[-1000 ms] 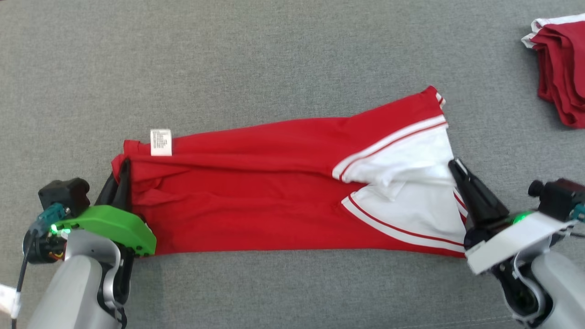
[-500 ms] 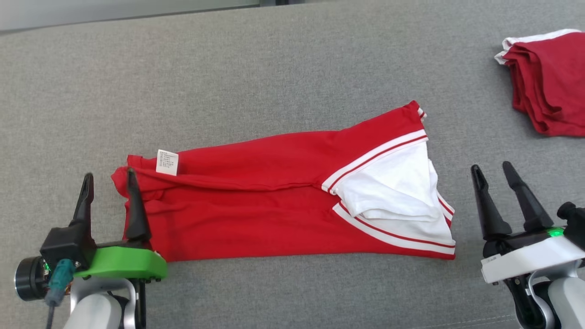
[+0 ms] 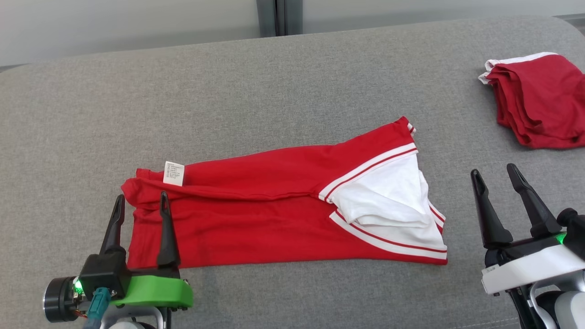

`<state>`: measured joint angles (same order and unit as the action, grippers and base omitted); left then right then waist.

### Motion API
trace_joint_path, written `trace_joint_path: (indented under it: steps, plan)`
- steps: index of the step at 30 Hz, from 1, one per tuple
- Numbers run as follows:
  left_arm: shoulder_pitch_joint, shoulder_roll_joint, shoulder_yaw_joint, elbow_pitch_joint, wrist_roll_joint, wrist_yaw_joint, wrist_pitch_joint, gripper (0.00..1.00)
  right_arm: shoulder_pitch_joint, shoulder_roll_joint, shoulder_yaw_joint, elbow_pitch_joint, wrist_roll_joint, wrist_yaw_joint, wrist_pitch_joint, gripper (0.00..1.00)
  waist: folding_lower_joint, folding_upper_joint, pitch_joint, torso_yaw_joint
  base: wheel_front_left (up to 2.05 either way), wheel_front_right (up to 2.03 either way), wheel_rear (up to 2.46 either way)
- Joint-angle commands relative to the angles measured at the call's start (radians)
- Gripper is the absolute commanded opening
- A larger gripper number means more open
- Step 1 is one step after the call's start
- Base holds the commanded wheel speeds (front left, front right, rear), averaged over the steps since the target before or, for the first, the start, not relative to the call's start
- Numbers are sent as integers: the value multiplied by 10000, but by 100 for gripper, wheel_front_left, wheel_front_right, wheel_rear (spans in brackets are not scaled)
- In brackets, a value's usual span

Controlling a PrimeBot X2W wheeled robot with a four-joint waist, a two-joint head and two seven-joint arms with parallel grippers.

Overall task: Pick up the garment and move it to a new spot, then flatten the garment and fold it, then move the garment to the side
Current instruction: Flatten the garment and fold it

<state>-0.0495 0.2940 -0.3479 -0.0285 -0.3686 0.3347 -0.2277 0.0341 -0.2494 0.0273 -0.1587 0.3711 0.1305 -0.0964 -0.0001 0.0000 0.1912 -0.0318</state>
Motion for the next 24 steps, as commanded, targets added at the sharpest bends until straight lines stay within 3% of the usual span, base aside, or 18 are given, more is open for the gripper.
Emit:
trace_joint_path:
  steps: [1,16,24]
  plan:
    - [117,17,34,63,-38,-35,-55,100,101,34,-31,-97,-56,3,62,100,1,0,-27,20,0,0,0]
    - [-330,-36,74,334,-140,-161,-187,100,168,48,-183,-294,-64,3,363,100,1,0,235,117,0,0,0]
    - [-1111,-196,-120,227,114,-282,-256,100,-327,-201,250,898,246,3,486,100,1,0,1201,497,0,0,0]
